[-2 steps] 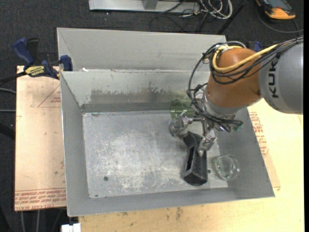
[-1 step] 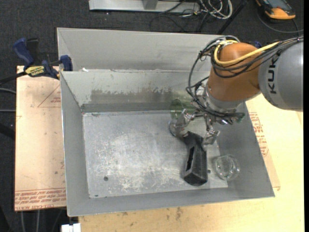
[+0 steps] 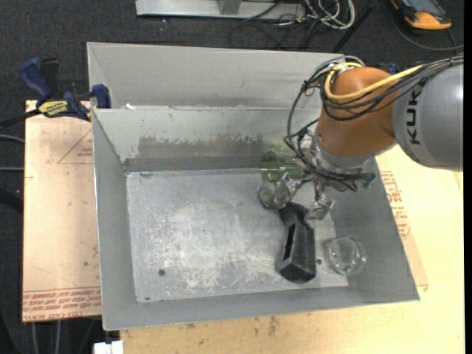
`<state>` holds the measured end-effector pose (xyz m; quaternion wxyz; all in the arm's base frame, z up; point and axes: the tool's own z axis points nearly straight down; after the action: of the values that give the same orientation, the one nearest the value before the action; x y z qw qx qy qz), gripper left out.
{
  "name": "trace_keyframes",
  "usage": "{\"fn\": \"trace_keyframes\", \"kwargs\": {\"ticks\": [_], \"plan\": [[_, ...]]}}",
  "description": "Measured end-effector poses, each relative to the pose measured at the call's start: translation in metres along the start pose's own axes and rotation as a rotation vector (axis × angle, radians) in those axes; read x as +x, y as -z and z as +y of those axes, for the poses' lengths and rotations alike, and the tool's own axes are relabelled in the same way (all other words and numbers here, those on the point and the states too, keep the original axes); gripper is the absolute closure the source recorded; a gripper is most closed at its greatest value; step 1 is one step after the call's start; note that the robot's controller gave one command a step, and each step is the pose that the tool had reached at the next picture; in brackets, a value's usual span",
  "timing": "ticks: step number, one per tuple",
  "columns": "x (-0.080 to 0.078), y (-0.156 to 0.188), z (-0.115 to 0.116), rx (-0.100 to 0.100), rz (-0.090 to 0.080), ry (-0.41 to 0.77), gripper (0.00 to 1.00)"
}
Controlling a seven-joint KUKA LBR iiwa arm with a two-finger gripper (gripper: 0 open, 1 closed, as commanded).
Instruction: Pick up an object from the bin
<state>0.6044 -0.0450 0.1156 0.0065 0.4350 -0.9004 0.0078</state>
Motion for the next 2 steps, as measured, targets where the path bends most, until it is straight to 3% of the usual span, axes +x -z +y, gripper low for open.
{"fn": "trace_keyframes", "kwargs": {"ticks": [2], "plan": [[-0.0100, 0.0022, 0.0034, -0.006, 0.007, 0.032, 1.00]]}}
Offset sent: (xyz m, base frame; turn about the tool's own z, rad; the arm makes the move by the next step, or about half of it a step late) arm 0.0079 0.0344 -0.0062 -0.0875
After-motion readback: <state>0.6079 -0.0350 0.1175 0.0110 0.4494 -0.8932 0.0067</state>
